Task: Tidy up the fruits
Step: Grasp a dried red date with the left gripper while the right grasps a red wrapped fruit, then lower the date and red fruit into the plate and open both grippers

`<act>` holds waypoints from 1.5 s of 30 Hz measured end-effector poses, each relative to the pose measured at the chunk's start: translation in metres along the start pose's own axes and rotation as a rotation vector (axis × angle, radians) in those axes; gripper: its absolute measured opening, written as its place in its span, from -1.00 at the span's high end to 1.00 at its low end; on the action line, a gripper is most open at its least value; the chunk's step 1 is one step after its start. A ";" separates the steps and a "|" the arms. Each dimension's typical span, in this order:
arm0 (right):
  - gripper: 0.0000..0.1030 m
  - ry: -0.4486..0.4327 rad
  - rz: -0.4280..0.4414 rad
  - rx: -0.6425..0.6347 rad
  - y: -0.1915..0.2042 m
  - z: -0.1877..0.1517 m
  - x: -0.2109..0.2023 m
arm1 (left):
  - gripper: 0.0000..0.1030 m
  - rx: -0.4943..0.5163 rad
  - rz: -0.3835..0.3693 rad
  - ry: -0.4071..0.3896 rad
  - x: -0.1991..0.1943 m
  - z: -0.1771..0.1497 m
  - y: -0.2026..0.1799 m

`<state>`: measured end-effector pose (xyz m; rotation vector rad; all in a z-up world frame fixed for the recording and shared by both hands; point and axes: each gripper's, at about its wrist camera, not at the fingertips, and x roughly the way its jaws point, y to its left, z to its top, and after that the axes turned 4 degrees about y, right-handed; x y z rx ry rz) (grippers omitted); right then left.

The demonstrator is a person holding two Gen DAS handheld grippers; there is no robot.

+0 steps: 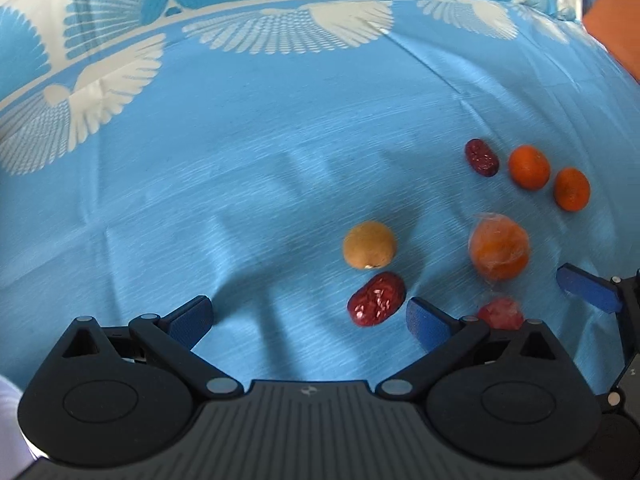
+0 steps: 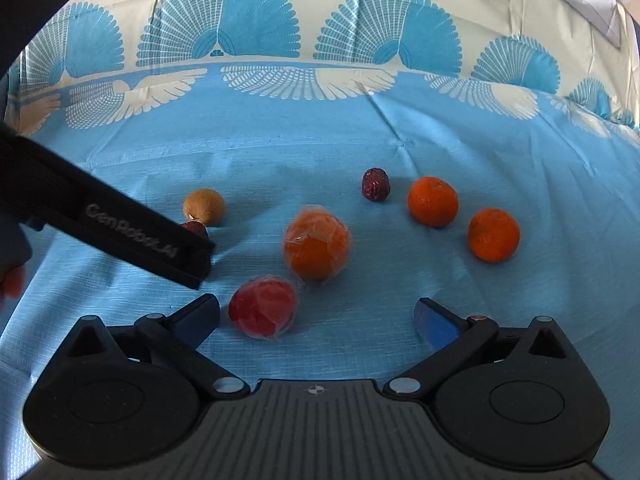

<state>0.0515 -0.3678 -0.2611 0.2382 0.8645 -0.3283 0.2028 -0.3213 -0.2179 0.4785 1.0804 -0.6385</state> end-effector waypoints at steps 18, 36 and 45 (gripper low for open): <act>0.33 -0.115 -0.035 0.093 -0.017 0.008 -0.067 | 0.49 -0.087 -0.016 -0.080 -0.114 -0.041 0.012; 0.32 -0.137 0.267 -0.170 0.085 -0.035 -0.240 | 0.49 -0.320 0.119 -0.165 -0.290 -0.218 0.073; 0.32 -0.180 0.328 -0.281 0.130 -0.044 -0.284 | 0.49 -0.392 0.149 -0.241 -0.338 -0.271 0.085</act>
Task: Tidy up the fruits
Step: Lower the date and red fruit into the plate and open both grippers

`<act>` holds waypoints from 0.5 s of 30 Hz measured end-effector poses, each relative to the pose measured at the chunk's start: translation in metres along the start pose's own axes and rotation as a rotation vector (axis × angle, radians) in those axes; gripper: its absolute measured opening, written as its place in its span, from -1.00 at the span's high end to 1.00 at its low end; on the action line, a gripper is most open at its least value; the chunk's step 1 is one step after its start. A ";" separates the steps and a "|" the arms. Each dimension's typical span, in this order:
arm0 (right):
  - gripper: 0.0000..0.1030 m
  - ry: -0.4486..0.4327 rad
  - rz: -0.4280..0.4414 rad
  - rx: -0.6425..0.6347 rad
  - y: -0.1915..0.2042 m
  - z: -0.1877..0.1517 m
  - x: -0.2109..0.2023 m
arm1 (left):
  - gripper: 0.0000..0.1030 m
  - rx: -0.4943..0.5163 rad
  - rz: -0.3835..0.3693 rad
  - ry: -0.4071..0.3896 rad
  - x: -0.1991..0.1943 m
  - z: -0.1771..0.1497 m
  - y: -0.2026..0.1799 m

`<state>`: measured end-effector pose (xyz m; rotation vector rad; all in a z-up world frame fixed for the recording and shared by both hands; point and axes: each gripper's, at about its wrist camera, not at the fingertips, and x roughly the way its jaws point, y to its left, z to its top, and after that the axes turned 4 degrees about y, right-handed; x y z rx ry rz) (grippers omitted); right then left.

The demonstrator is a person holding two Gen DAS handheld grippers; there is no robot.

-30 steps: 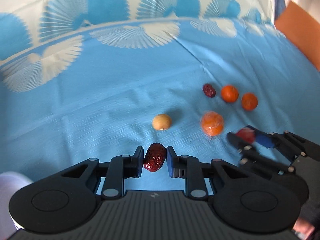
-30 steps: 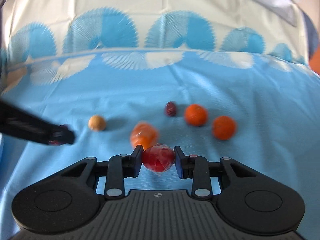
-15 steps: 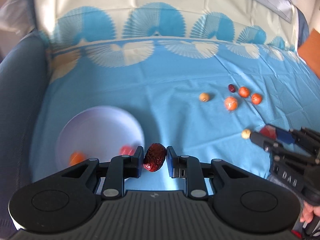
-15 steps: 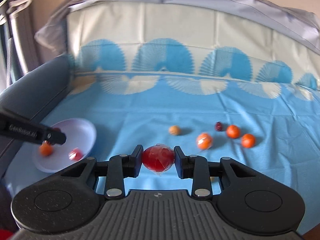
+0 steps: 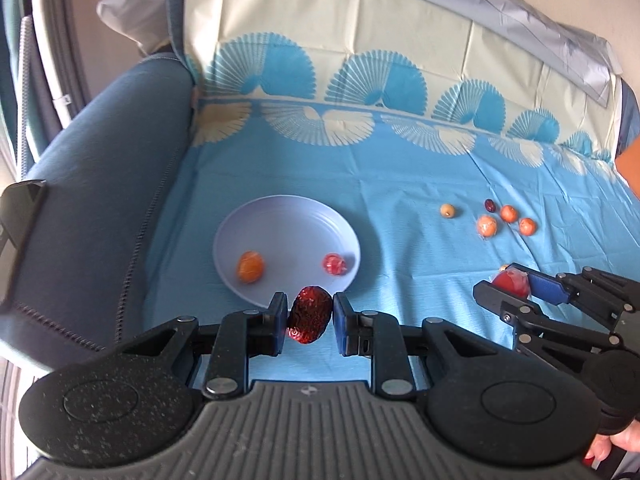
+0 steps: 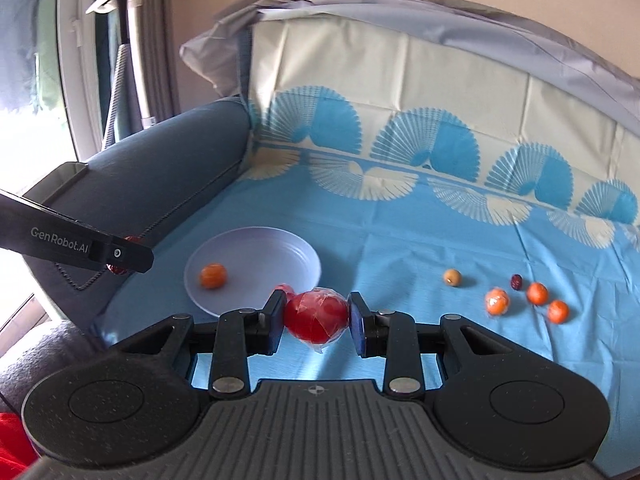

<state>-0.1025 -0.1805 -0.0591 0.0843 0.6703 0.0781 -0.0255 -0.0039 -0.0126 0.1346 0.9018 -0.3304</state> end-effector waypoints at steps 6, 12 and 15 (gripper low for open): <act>0.32 0.002 0.020 -0.045 0.023 0.005 -0.005 | 0.49 -0.064 -0.008 -0.014 -0.011 -0.006 0.022; 0.32 0.025 0.027 -0.051 0.032 0.005 -0.005 | 0.49 -0.096 -0.007 -0.026 -0.013 -0.006 0.034; 0.32 0.034 0.025 -0.058 0.033 0.006 -0.003 | 0.49 -0.108 -0.005 -0.030 -0.013 -0.006 0.040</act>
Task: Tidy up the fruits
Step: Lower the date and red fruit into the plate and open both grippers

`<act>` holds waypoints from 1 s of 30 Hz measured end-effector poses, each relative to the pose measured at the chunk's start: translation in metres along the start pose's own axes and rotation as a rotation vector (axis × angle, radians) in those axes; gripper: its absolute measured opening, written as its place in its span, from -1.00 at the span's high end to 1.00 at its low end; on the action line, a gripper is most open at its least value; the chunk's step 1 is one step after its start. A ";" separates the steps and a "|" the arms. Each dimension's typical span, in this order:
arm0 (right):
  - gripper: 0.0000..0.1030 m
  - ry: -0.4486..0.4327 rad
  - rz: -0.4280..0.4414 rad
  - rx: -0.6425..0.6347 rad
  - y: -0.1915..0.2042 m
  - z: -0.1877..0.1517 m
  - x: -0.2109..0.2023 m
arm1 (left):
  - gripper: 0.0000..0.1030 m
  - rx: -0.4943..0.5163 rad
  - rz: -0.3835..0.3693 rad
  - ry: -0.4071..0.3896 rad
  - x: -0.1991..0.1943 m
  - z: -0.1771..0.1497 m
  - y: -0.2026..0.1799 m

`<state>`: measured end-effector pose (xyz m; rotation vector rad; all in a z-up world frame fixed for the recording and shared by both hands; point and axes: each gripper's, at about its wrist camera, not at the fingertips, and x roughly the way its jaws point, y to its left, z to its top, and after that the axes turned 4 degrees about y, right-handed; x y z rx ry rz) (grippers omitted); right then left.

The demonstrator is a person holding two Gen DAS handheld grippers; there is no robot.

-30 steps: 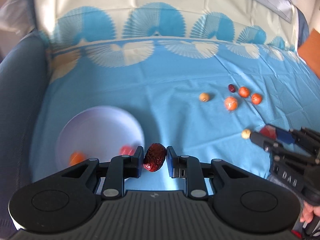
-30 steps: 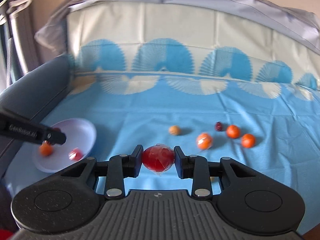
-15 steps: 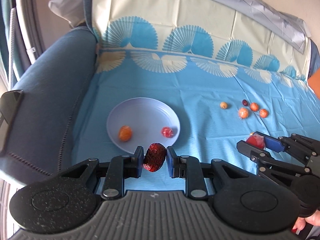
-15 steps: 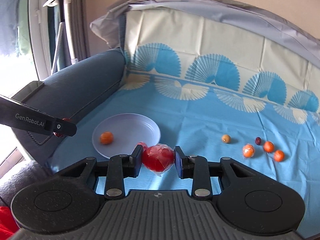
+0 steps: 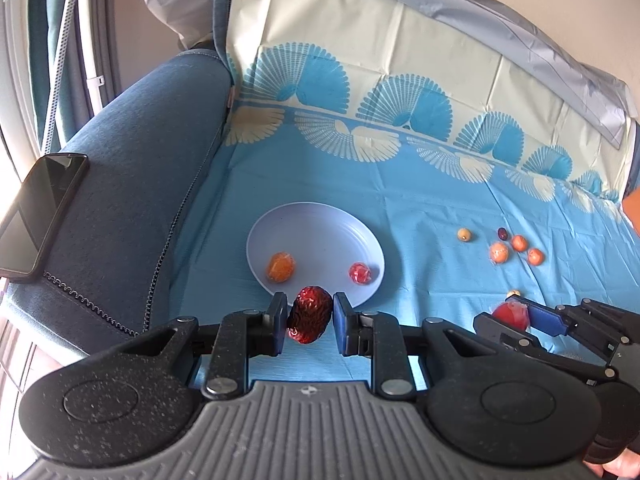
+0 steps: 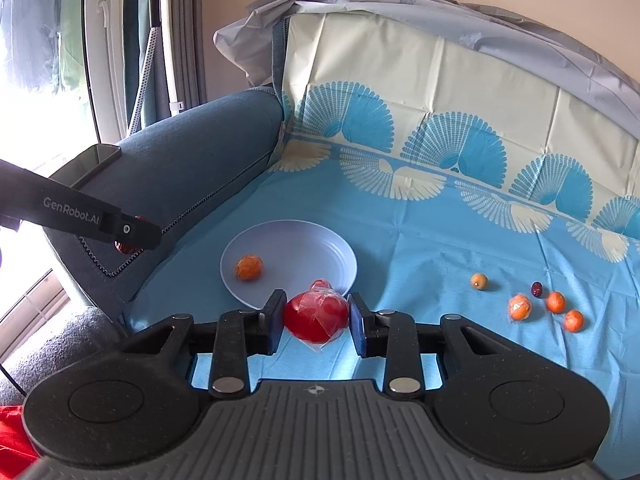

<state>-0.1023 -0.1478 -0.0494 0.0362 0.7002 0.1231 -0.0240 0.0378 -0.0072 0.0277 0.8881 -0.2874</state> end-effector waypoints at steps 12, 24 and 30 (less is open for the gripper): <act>0.32 0.015 -0.007 0.000 0.002 0.003 0.009 | 0.49 -0.007 0.009 0.014 0.013 0.007 0.005; 0.32 0.040 0.026 -0.007 0.000 0.015 0.045 | 0.49 -0.011 0.009 0.057 0.054 0.032 0.003; 0.32 0.087 0.039 -0.005 -0.002 0.022 0.082 | 0.49 -0.008 0.024 0.092 0.094 0.050 0.004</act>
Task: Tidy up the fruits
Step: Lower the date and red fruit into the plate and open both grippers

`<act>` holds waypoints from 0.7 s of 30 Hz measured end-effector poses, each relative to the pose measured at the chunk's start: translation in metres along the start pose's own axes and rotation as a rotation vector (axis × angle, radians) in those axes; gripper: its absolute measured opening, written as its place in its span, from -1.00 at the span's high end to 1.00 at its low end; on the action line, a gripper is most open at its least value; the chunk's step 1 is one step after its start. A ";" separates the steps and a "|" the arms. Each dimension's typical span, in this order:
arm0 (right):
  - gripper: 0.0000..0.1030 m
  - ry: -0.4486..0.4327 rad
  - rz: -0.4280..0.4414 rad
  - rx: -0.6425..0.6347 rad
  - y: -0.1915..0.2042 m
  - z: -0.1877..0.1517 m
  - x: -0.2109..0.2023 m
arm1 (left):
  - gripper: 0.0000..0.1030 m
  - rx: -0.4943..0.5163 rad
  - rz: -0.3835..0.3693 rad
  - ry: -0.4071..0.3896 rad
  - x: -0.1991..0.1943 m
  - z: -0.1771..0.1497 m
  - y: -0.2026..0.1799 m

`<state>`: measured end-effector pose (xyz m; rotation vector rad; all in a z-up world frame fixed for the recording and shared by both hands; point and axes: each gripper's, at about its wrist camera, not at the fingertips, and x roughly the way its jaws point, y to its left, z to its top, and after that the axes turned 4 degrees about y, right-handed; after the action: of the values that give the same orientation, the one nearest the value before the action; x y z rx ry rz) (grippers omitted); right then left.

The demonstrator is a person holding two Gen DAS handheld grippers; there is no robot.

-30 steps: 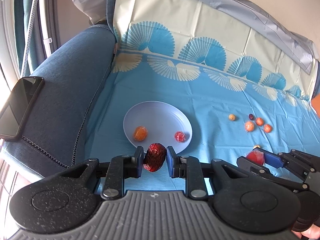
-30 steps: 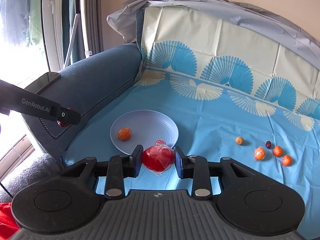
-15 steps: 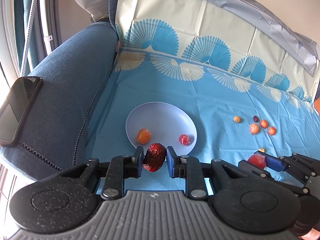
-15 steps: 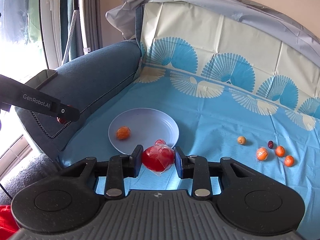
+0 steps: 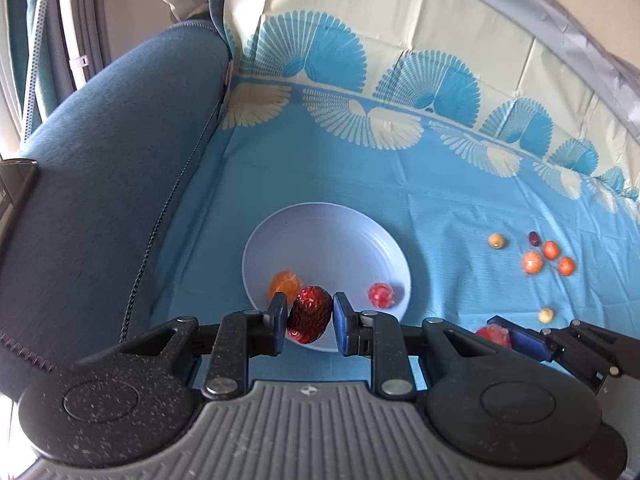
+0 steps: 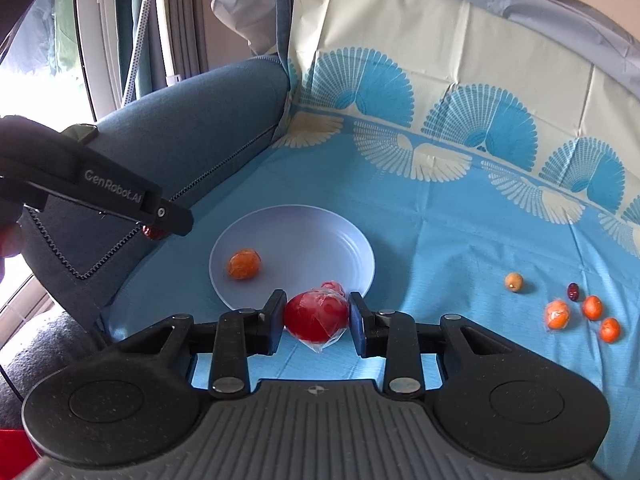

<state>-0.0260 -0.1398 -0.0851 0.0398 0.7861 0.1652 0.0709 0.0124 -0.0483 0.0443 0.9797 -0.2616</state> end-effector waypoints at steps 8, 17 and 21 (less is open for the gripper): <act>0.32 0.055 0.018 0.009 -0.005 0.014 0.057 | 0.49 0.061 0.033 0.039 0.057 0.024 -0.001; 0.32 0.127 0.038 -0.009 -0.004 0.020 0.114 | 0.48 0.080 0.038 0.114 0.123 0.044 0.000; 0.30 0.150 0.035 -0.032 0.002 0.021 0.133 | -0.05 0.110 0.068 0.130 0.142 0.051 0.002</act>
<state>0.0811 -0.1159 -0.1631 0.0107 0.9327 0.2156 0.1874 -0.0217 -0.1369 0.1966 1.0899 -0.2517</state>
